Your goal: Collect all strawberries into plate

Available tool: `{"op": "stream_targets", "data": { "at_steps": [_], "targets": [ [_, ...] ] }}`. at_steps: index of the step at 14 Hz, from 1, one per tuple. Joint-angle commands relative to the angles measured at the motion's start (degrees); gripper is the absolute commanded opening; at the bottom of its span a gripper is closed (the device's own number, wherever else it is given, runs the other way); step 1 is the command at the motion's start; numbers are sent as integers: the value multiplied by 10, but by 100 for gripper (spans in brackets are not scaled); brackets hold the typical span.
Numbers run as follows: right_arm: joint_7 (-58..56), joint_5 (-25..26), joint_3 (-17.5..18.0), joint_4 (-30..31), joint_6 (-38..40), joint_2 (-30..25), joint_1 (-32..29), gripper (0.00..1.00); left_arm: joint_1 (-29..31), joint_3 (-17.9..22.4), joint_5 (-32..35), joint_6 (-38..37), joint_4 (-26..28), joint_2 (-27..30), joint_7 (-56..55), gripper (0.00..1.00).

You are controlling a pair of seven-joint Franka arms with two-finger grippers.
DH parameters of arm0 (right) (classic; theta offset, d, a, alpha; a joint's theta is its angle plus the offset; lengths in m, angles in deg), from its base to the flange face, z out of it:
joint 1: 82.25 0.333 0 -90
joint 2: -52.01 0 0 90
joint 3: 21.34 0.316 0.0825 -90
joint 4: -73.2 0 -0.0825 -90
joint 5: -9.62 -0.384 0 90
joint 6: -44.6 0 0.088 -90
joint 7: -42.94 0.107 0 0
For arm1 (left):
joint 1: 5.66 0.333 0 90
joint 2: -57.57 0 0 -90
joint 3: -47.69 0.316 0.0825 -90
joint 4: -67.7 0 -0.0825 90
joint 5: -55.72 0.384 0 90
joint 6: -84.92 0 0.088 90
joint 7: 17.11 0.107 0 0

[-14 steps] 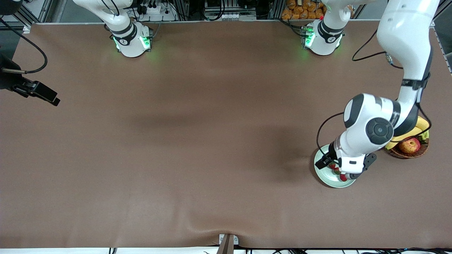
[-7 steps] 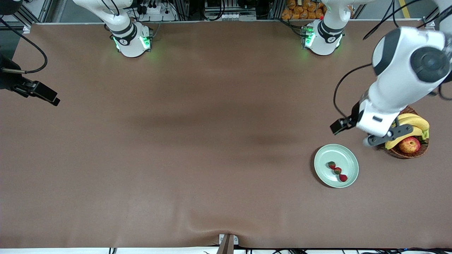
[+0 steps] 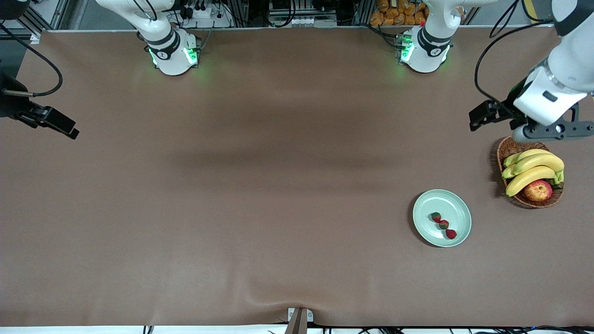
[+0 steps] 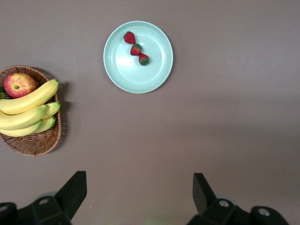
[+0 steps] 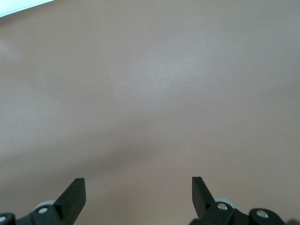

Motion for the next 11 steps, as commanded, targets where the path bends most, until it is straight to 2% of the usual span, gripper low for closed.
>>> {"op": "stream_targets", "data": {
  "at_steps": [1, 7, 11],
  "targets": [
    [-6, 0, 4, 9, -2, -12, -5, 100, -13, 11, -6, -25, 6, 26, 17, 100],
    [-6, 0, 3, 9, 1, -12, -7, 100, -13, 9, -1, -77, -44, 34, 48, 100],
    [-6, -1, 3, 9, 0, -12, -8, 100, -10, 10, 7, -84, -47, 36, 51, 100]
  ]
}}
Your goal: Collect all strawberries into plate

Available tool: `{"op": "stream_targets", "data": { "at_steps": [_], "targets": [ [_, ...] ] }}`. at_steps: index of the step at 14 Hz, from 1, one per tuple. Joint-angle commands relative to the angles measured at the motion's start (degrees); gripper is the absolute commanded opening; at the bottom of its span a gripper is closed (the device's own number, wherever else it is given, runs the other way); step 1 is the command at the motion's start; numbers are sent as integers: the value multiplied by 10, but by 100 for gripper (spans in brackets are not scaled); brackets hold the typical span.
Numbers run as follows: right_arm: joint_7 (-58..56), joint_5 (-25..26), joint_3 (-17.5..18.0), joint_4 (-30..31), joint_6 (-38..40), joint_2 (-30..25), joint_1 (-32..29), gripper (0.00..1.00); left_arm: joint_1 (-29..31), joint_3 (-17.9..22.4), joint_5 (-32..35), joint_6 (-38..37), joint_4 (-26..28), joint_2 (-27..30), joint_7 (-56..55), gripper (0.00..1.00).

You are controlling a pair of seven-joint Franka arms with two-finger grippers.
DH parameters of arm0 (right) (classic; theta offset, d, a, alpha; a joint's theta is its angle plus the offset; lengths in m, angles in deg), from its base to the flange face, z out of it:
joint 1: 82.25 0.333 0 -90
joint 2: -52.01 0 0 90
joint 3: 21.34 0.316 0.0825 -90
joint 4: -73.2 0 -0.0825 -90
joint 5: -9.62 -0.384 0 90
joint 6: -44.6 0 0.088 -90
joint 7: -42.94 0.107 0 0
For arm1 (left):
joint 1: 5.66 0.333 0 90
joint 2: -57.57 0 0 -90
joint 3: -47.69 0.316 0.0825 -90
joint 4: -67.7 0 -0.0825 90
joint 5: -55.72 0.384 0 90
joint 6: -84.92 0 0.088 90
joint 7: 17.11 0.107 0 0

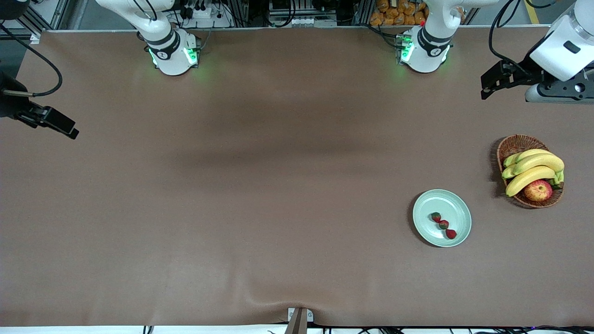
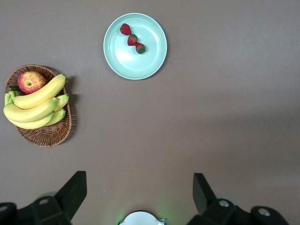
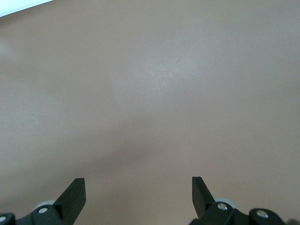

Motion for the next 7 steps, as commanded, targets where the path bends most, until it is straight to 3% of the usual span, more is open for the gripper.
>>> {"op": "stream_targets", "data": {
  "at_steps": [1, 7],
  "targets": [
    [-6, -1, 4, 9, -1, -11, -8, 100, -3, 5, 9, -11, -9, 0, 13, 100],
    [-6, -4, 4, 9, -1, -12, -9, 100, -8, 3, 20, -6, -10, -1, 2, 100]
  ]
}}
